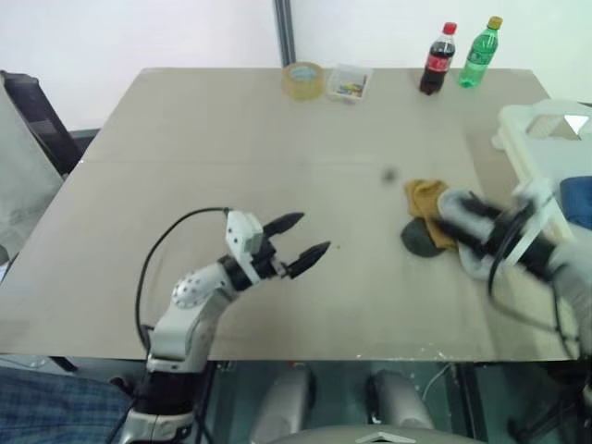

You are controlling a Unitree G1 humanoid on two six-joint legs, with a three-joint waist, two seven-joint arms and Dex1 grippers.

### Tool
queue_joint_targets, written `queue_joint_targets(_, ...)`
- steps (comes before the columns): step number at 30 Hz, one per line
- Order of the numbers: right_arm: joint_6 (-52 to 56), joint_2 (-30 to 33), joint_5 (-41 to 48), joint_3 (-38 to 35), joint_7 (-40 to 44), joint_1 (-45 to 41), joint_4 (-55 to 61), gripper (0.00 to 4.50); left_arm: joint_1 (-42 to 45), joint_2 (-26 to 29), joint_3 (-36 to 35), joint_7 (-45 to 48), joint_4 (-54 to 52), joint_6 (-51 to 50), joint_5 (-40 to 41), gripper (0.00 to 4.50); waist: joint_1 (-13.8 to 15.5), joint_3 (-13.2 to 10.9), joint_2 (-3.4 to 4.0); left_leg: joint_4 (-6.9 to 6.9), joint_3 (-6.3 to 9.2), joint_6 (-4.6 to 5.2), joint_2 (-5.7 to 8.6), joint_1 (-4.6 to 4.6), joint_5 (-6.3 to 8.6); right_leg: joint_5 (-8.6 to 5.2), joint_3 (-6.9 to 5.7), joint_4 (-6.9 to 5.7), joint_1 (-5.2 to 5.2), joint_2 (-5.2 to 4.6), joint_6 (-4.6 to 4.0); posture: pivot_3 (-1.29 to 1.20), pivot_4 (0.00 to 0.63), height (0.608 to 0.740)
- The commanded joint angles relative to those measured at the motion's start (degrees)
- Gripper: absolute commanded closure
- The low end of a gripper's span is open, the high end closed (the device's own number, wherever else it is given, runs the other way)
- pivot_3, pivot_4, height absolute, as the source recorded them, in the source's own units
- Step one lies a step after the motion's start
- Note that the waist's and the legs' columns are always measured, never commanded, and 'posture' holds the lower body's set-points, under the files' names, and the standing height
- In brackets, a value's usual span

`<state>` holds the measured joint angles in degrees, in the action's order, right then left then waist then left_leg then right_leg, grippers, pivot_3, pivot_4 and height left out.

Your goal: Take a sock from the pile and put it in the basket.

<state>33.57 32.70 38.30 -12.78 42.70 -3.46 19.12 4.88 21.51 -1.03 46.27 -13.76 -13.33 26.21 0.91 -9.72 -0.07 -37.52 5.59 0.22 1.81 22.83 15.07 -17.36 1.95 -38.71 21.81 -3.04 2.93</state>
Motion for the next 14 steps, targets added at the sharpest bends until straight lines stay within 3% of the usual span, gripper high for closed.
queue_joint_targets(1, -9.8, -1.8, -3.4, 2.4, 5.7, 10.3, 3.7, 0.03, -6.7, 3.5, -1.8, -3.3, -6.3, -1.5, -3.1, 0.0, 0.0, 0.0, -0.01, 0.0, 0.01, 0.0, 0.0, -0.04, 0.0, 0.0, -0.01, 0.1, -0.08, -0.02, 0.0, 0.0, 0.15, 0.74)
queue_joint_targets(7, -22.2, 2.2, -7.7, -2.8, 15.3, 26.8, 0.3, 0.03, -20.3, 9.3, -7.0, -3.4, -11.6, -1.5, -3.5, 0.0, -0.3, 0.0, 0.0, 0.05, -0.15, 0.13, -0.09, -0.27, 0.09, 0.08, 0.08, 0.15, -0.17, -0.11, 0.14, 0.0, 0.15, 0.74)
queue_joint_targets(14, -20.7, 6.7, -0.5, -11.3, 20.8, 30.3, 0.1, 0.03, -26.1, 13.4, -13.2, -2.5, -14.2, -2.2, -2.4, 0.0, -0.3, 0.0, -0.03, 0.08, -0.48, 0.1, -0.44, -0.84, 0.07, 0.07, 0.41, 0.06, -0.51, 0.11, 0.1, 0.0, 0.15, 0.74)
